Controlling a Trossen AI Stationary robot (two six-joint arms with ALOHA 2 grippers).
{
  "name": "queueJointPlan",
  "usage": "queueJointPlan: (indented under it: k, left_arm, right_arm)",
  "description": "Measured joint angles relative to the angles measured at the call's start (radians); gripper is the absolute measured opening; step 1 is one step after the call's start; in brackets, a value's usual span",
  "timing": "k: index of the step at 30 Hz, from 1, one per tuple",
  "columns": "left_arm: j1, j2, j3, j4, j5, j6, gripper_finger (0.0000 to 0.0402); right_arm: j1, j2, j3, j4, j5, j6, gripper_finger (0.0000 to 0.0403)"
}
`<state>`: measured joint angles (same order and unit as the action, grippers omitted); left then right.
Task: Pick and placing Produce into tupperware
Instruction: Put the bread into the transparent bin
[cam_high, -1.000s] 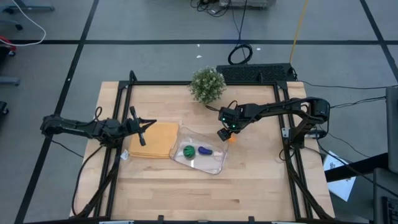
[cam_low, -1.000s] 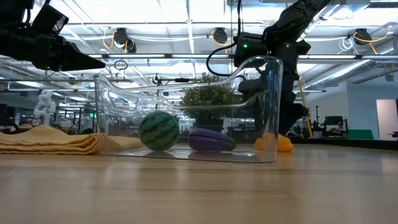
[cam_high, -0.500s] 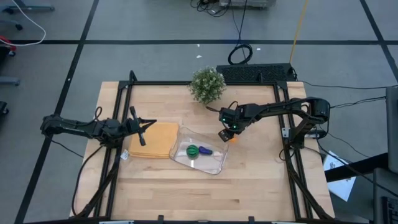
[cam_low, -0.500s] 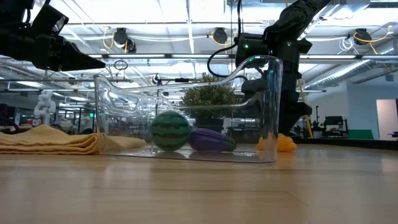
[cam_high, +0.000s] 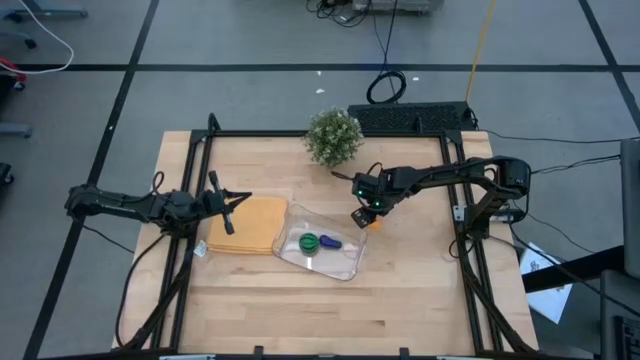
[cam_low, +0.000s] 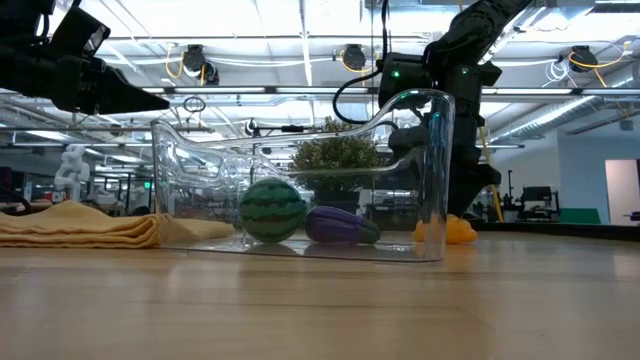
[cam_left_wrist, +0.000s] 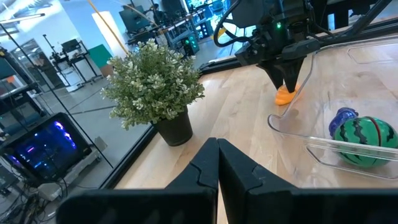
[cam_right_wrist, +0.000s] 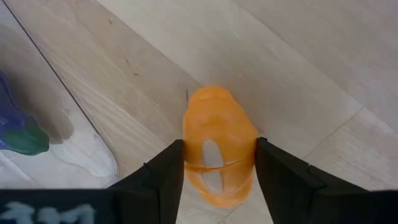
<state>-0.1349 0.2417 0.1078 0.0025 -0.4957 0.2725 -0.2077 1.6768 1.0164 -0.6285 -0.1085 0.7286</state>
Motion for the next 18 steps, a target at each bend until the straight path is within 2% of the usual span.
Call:
queueJointPlan:
  k: [18]
  left_arm:
    - [0.000,0.000,0.000,-0.001,0.000,0.002,0.0003]
  right_arm:
    - [-0.015,-0.134,-0.002,0.000,0.004,0.001,0.0168]
